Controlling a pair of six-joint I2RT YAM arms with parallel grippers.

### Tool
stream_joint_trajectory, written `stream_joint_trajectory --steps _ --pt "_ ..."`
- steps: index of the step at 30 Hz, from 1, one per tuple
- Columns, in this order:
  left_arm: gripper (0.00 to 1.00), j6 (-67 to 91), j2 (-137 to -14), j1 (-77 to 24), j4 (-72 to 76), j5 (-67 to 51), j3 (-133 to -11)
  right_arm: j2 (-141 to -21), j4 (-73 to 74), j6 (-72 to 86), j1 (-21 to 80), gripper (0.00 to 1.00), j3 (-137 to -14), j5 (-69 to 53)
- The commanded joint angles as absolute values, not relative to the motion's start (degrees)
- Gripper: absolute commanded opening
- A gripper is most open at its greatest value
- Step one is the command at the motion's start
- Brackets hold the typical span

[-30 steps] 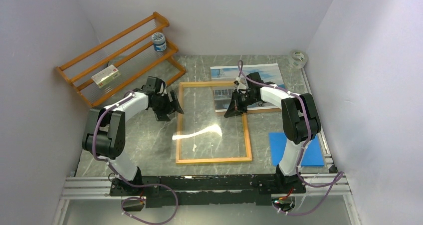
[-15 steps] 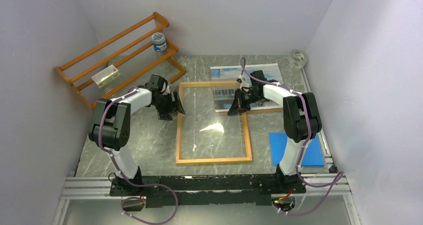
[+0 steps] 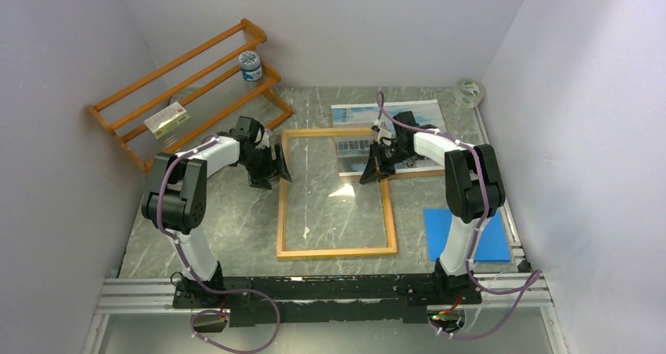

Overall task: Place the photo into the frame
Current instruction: Place the photo frame item in the photo frame.

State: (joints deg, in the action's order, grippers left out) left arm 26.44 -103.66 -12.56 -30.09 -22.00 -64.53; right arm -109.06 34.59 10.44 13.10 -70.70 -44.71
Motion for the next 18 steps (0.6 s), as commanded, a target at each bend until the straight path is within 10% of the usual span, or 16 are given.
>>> stream_joint_trajectory --steps 1,18 --pt "0.80 24.21 -105.57 -12.57 -30.34 -21.87 -65.50 -108.72 35.09 8.46 13.08 0.00 -71.81 -42.44" --pt "0.64 23.82 -108.07 -12.57 -31.78 -20.71 -66.70 -110.52 37.15 6.97 12.94 0.00 -74.60 -40.49"
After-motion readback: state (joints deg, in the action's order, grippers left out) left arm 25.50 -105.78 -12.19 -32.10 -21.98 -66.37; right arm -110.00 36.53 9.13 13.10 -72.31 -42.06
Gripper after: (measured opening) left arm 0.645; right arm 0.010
